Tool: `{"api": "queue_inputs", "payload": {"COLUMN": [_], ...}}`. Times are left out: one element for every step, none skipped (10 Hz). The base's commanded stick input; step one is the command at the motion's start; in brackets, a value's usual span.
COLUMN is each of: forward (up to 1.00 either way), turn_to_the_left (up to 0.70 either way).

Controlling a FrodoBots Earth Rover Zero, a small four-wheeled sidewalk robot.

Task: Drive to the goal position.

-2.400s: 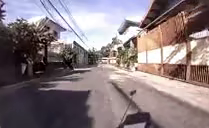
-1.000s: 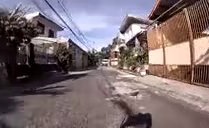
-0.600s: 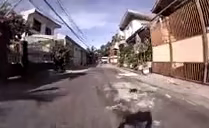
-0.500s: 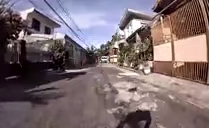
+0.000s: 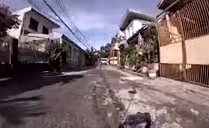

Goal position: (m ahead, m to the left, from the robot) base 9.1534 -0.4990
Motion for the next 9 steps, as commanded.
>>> {"api": "queue_inputs", "payload": {"forward": [1.00, 1.00, 1.00, 1.00, 1.00, 1.00, 1.00, 1.00, 1.00], "turn_to_the_left": [0.00, 0.00, 0.00, 0.00, 0.00, 0.00, 0.00, 0.00, 0.00]}}
